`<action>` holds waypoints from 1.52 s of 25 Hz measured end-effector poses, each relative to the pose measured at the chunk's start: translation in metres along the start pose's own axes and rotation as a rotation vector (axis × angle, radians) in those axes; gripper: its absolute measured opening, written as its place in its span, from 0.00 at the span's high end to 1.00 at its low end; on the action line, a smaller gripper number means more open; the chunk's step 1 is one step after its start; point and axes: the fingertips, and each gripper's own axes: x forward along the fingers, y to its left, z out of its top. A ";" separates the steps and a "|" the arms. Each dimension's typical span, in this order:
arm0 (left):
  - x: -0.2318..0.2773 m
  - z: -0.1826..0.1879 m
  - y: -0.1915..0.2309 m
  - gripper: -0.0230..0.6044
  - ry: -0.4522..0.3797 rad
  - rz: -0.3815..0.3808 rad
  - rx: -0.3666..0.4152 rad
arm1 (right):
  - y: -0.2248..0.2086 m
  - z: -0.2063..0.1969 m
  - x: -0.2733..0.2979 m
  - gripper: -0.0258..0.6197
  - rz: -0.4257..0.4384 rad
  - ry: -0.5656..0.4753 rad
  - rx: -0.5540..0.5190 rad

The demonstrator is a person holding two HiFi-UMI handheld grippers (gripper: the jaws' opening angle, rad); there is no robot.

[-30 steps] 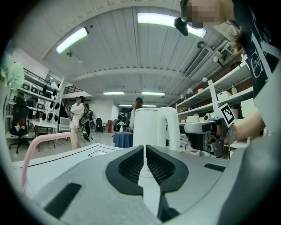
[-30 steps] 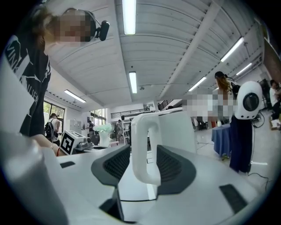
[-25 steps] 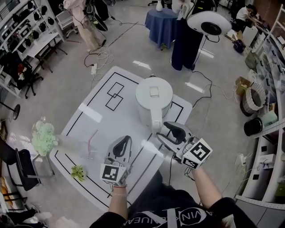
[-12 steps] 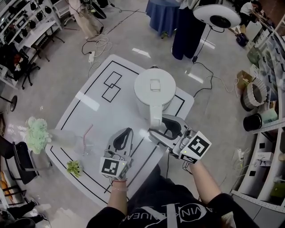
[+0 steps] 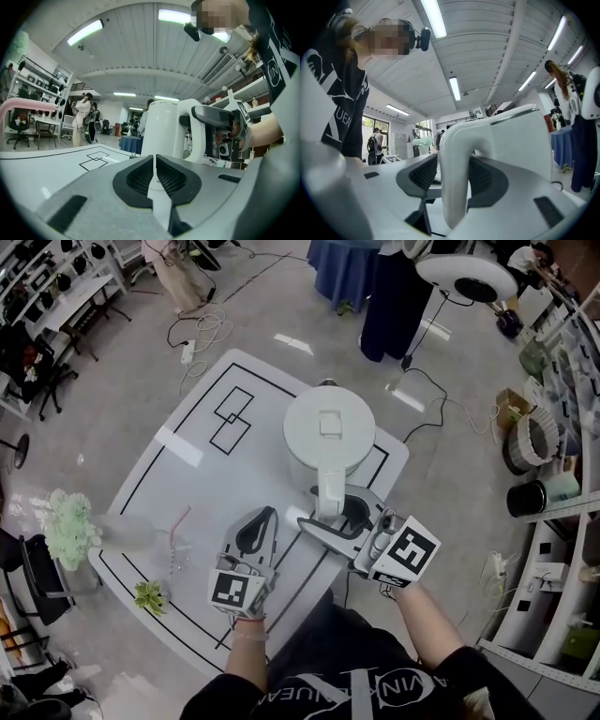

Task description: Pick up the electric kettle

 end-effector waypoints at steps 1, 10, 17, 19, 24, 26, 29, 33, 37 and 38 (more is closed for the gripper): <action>0.002 0.000 0.000 0.93 -0.001 -0.004 -0.006 | 0.001 0.002 0.002 0.66 0.004 -0.004 0.004; 0.019 -0.012 -0.003 0.93 -0.002 -0.040 -0.044 | -0.001 0.002 0.006 0.76 0.003 -0.013 0.000; 0.024 -0.014 0.005 0.93 -0.008 -0.019 -0.062 | -0.004 0.003 0.005 0.77 0.019 -0.036 -0.025; 0.022 -0.012 0.005 0.93 -0.006 -0.003 -0.045 | -0.006 0.006 0.002 0.77 0.033 -0.049 -0.016; 0.013 0.006 0.003 0.93 -0.017 0.070 -0.015 | -0.009 0.011 0.000 0.78 0.088 -0.050 -0.009; 0.002 0.010 -0.002 0.93 -0.023 0.111 -0.037 | -0.008 0.010 -0.004 0.78 0.110 -0.038 -0.006; -0.007 0.012 -0.010 0.93 -0.035 0.156 -0.050 | -0.011 0.015 -0.009 0.78 0.136 -0.038 0.000; -0.019 0.015 -0.020 0.93 -0.043 0.201 -0.067 | -0.010 0.017 -0.015 0.78 0.167 -0.029 0.002; -0.033 0.021 -0.027 0.93 -0.049 0.246 -0.071 | -0.004 0.022 -0.020 0.78 0.199 -0.025 -0.013; -0.036 0.022 -0.028 0.93 -0.051 0.257 -0.071 | -0.003 0.023 -0.021 0.78 0.206 -0.025 -0.016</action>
